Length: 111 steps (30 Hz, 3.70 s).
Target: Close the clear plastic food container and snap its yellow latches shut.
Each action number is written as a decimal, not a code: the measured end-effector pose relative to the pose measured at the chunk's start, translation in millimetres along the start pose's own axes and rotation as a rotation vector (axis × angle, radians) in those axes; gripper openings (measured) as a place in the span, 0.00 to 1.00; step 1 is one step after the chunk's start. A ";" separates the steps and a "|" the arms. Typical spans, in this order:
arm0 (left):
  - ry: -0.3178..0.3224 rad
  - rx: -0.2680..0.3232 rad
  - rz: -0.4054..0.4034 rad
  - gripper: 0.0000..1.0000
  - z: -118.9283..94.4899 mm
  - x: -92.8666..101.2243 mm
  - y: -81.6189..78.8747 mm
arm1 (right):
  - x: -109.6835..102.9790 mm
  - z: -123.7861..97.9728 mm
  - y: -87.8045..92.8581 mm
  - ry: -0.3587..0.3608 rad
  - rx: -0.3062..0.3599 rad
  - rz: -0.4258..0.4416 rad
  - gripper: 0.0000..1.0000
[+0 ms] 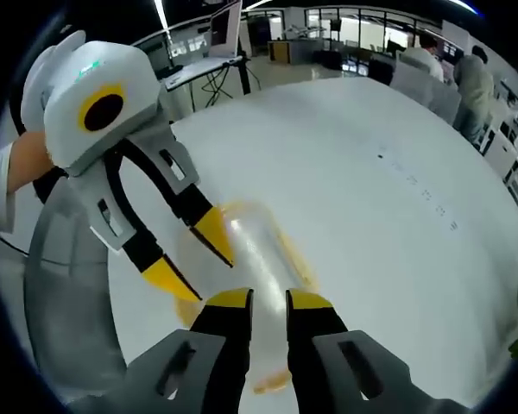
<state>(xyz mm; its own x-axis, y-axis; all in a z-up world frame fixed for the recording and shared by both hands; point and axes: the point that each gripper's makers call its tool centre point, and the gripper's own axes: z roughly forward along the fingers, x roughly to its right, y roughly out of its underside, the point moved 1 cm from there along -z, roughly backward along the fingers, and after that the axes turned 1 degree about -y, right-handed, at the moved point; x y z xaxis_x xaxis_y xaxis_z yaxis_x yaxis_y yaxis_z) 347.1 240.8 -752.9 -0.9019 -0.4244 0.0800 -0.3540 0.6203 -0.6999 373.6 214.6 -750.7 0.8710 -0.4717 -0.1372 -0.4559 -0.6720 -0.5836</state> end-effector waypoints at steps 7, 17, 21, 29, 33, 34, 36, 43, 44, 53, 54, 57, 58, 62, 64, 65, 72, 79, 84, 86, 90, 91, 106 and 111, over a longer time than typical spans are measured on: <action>0.023 0.014 0.024 0.14 1.6 14.1 -0.6 | 0.4 3.7 -11.1 -0.013 0.039 -0.026 0.13; 0.036 -0.010 0.129 0.19 4.4 20.2 7.2 | 1.7 12.6 -17.7 -0.044 0.038 -0.073 0.19; 0.039 0.015 0.118 0.22 2.3 17.9 4.8 | 2.8 15.3 -20.3 -0.051 0.037 -0.093 0.21; 0.046 0.024 0.228 0.28 3.1 22.8 6.0 | 11.5 23.1 -23.2 -0.080 0.007 -0.134 0.28; 0.046 0.017 0.249 0.30 3.7 24.0 6.3 | 8.7 28.2 -16.9 -0.127 -0.050 -0.174 0.35; 0.043 0.013 0.258 0.30 4.2 24.5 7.1 | 7.7 28.6 -15.9 -0.139 -0.060 -0.183 0.35; 0.037 0.013 0.281 0.30 4.9 24.9 7.2 | 9.1 28.3 -18.5 -0.139 -0.056 -0.164 0.33; 0.027 0.001 0.340 0.32 5.6 26.0 9.4 | 6.2 30.4 -13.7 -0.214 -0.098 -0.105 0.29; 0.023 -0.002 0.357 0.32 6.0 26.2 9.7 | 5.1 30.4 -13.2 -0.226 -0.101 -0.102 0.30; -0.025 -0.016 0.489 0.35 13.3 27.8 10.7 | 3.5 30.6 -12.0 -0.257 -0.119 -0.093 0.30; -0.029 -0.016 0.493 0.35 13.3 27.0 10.3 | 3.4 30.7 -12.1 -0.259 -0.123 -0.089 0.30; -0.045 -0.019 0.518 0.32 13.1 24.3 10.2 | 2.9 30.8 -12.4 -0.259 -0.135 -0.090 0.30; -0.057 -0.020 0.531 0.31 13.5 23.3 10.2 | 2.4 30.8 -12.4 -0.258 -0.141 -0.093 0.30; -0.071 -0.024 0.545 0.32 14.1 24.9 11.3 | 2.5 30.7 -11.9 -0.261 -0.151 -0.100 0.29; -0.081 -0.028 0.588 0.32 15.0 24.8 12.1 | 2.4 30.7 -11.9 -0.261 -0.154 -0.093 0.29; -0.088 -0.028 0.597 0.32 15.4 25.3 13.0 | 2.1 30.8 -11.8 -0.258 -0.154 -0.093 0.29; -0.102 -0.017 0.605 0.32 15.2 24.6 12.7 | 1.7 30.5 -11.7 -0.246 -0.153 -0.082 0.29; -0.122 -0.035 0.607 0.31 15.7 24.2 13.0 | 2.3 31.8 -12.7 -0.236 -0.180 -0.072 0.29; -0.164 -0.063 0.618 0.31 17.9 25.5 12.7 | 3.0 31.8 -12.5 -0.242 -0.181 -0.073 0.29; -0.168 -0.065 0.598 0.31 16.8 24.5 12.8 | 3.4 32.0 -12.9 -0.239 -0.182 -0.069 0.29; -0.168 -0.065 0.601 0.30 16.9 23.4 12.5 | 4.1 32.3 -13.4 -0.238 -0.187 -0.067 0.29; -0.170 -0.066 0.601 0.30 17.0 23.4 12.4 | 4.2 32.3 -13.5 -0.239 -0.186 -0.065 0.29; -0.199 -0.048 0.612 0.27 18.1 22.2 12.0 | 2.9 35.4 -11.4 -0.257 -0.180 -0.048 0.29; -0.205 -0.048 0.616 0.28 18.0 22.8 12.7 | 4.3 37.4 -10.3 -0.315 -0.178 -0.011 0.28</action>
<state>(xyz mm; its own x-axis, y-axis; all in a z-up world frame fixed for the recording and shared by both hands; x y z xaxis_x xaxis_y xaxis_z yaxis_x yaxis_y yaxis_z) 326.5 227.1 -772.7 -0.8794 -0.0959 -0.4663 0.1981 0.8169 -0.5416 388.9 240.8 -775.2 0.8770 -0.2838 -0.3878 -0.4470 -0.7781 -0.4414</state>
